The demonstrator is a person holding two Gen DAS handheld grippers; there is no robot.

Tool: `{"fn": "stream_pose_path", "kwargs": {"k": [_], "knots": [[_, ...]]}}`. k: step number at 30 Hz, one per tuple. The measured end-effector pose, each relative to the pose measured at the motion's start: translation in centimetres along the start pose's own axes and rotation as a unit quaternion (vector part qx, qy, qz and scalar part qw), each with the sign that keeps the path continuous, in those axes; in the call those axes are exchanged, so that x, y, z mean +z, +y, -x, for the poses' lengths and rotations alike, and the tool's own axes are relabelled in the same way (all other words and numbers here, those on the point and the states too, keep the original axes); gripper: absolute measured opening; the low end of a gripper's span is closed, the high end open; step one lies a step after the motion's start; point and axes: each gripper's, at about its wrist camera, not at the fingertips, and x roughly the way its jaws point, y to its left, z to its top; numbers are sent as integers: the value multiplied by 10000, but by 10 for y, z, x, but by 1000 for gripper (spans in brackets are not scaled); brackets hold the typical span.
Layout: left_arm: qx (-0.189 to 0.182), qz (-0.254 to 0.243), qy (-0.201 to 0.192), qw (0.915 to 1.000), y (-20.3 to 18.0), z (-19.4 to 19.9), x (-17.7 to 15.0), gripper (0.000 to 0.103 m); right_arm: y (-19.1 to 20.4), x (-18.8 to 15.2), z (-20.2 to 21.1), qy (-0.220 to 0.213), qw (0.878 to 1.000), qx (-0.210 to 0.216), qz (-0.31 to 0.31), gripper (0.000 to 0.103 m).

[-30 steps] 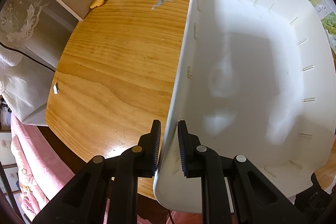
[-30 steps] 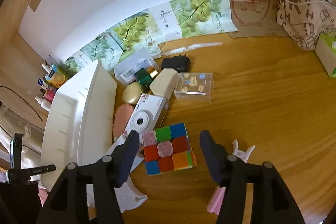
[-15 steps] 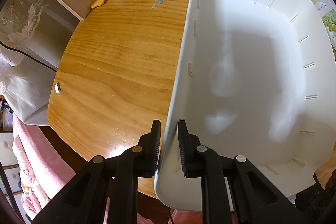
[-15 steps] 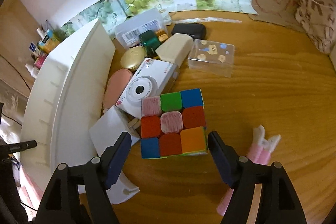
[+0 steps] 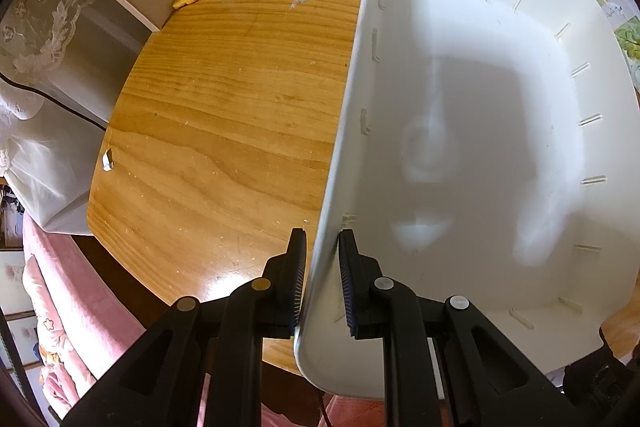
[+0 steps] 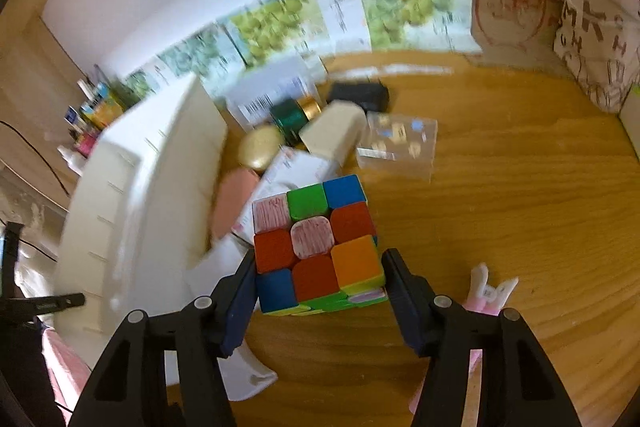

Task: Organize rigid objects
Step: 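Close the right gripper on the Rubik's cube and lift it, then carry the cube over the basket and release it inside with the right gripper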

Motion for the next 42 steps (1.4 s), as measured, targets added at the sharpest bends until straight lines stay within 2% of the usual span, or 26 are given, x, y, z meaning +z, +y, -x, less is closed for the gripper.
{"fn": "stream_pose_path", "kwargs": {"k": [7,13,19,23,28,32,37,42], "knots": [[-36,-2,32,10000,1,-1,3,16,30,21,30,-417,9976,453,324,61],[-66,-3,25,10000,3,-2,3,16,67,30,44,-603,9900,1002,786,61],[-66,0,8,10000,3,-3,2,16,112,25,44,-433,9753,1595,1463,61],[-12,-15,-42,10000,3,-2,2,17,140,16,33,-101,9643,1879,1864,61],[97,91,-89,9999,11,-2,4,19,165,2,22,223,9525,2037,2250,61],[107,181,-93,9997,21,-3,8,20,174,-6,15,388,9485,2055,2380,61],[161,56,-117,9998,21,-3,8,20,175,-6,13,345,9484,2132,2320,61],[182,-31,-132,9997,19,-2,7,20,169,-5,15,223,9545,1950,2245,66]]}}
